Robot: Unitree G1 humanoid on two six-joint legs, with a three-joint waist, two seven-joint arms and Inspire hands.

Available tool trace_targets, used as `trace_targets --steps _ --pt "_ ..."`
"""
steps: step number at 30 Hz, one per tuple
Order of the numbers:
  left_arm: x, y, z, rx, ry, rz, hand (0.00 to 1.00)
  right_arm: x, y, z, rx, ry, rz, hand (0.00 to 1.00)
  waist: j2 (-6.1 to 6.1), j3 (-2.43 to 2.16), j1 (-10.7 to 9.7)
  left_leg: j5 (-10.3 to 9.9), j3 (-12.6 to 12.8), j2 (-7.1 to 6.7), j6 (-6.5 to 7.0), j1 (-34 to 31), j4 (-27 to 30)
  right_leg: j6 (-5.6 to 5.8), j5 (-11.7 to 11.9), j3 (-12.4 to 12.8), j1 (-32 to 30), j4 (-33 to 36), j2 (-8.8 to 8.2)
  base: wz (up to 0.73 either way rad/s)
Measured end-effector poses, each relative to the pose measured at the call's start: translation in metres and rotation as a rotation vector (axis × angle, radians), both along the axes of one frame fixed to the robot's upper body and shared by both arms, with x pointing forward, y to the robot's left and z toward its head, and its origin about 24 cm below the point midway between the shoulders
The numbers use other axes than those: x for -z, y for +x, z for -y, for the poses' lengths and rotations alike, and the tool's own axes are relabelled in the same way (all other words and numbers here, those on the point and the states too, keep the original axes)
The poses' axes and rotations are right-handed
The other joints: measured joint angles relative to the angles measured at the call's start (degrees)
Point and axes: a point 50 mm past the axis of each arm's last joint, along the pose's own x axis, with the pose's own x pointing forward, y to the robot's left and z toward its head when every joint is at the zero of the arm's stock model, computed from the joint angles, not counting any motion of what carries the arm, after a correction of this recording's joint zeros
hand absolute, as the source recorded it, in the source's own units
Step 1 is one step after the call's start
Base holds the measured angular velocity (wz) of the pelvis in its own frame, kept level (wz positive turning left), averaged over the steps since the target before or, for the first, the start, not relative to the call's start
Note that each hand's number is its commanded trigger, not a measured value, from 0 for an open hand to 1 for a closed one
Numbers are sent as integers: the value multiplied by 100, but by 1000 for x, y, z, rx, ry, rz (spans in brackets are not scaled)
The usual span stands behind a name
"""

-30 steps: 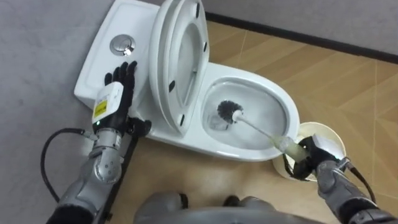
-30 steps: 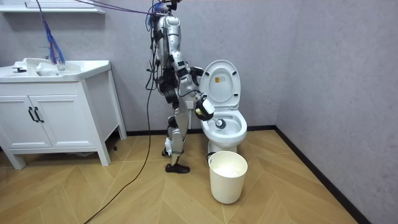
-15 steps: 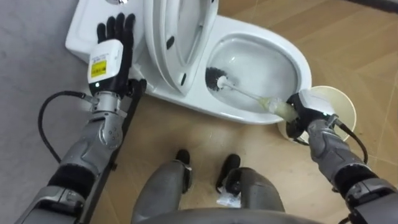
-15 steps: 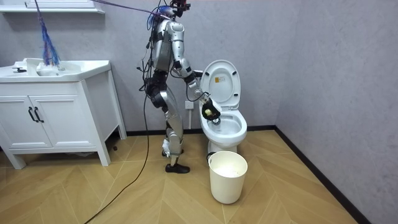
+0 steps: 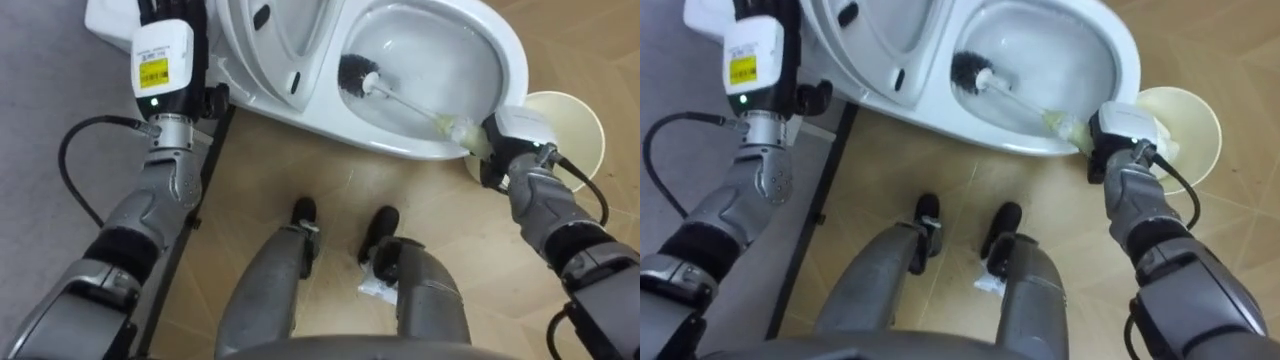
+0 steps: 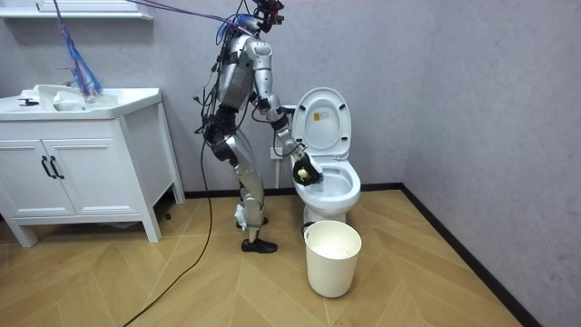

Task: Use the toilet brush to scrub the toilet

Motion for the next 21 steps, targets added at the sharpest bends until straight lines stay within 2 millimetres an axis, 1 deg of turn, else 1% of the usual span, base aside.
trace_targets --steps 1,3,6,9,11,13,15,17,19,21 --pt "0 2 1 -9 3 2 0 0 0 0 5 6 1 100 34 18 0 2 0 3 0 -10 2 2 28 4 1 -18 8 0" --pt "0 5 3 -18 4 9 0 0 0 -1 7 4 9 100 96 39 -4 14 7 0 22 -41 4 3 68 19 -26 -32 13 -2" --pt "-1 7 1 -38 -11 11 0 0 1 -2 14 10 15 100 134 36 -45 59 23 -5 21 -72 -16 -15 107 29 -79 -27 8 -2" --pt "0 9 1 -49 -23 1 0 -4 7 -2 25 17 23 100 173 35 -76 81 23 -4 13 -73 -28 -27 131 39 -86 -28 9 0" --pt "-3 13 1 -54 -29 8 0 -8 11 2 43 16 38 100 175 34 -74 83 27 -2 13 -136 -6 -38 141 40 -146 -4 0 2" --pt "-10 18 5 -51 -28 26 0 -17 20 9 98 37 69 100 167 37 -73 136 72 -28 33 -249 6 -43 136 92 -324 115 -39 10" --pt "-13 21 5 -51 -24 32 0 -24 26 11 128 59 87 100 157 43 -70 188 72 -49 21 -299 11 -48 141 116 -405 183 -60 6" --pt "-14 22 5 -59 -21 36 0 -32 33 11 135 65 116 100 143 51 -117 205 73 -83 30 -344 8 -49 130 118 -462 250 -112 6" --pt "-18 25 6 -57 -16 45 0 -45 43 15 126 36 150 100 64 101 -141 216 111 -134 44 -352 6 -46 103 149 -548 376 -191 5" --pt "-21 27 7 -52 -14 53 0 -52 46 20 100 -12 164 100 26 123 -155 216 136 -133 44 -367 30 -42 96 153 -553 407 -209 5"
